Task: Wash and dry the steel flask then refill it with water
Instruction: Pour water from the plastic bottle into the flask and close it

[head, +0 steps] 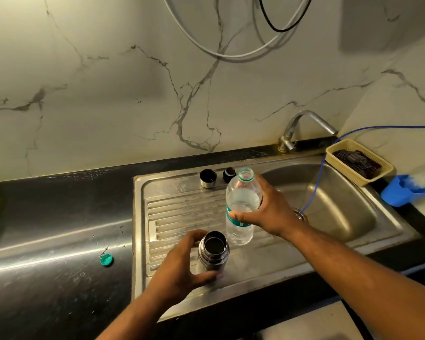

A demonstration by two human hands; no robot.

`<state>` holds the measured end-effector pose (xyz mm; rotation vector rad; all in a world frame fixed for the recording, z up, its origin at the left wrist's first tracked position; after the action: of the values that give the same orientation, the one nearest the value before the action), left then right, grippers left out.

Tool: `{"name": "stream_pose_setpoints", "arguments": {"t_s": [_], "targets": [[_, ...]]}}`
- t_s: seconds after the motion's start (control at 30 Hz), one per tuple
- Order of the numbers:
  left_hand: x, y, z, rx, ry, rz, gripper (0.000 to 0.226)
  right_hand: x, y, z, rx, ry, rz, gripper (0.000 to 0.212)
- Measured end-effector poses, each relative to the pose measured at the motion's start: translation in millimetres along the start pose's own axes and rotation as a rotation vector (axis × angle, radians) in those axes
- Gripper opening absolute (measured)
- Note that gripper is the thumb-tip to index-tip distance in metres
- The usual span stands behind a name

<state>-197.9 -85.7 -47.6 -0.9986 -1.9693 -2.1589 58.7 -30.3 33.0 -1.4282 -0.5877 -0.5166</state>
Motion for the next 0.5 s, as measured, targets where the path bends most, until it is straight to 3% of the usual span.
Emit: {"name": "stream_pose_setpoints", "arguments": {"t_s": [0.23,0.5], "targets": [[12,-22,-18,0.133,0.065,0.014,0.096,-39,30,24,-0.078,0.009,0.153,0.091],[29,-38,-43,0.287,0.23,0.014,0.066,-57,37,25,-0.039,0.021,0.185,0.086]]}}
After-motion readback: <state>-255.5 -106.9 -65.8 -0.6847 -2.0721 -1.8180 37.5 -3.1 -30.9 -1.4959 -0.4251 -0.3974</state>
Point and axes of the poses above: each hand's wrist, its own z-axis towards the middle knuckle, its own x-axis out of the back of the hand, y = z × x, the point moved 1 cm from there along z, towards the middle knuckle, and after that the axes turned 3 degrees about -z, right-handed, at the moved point
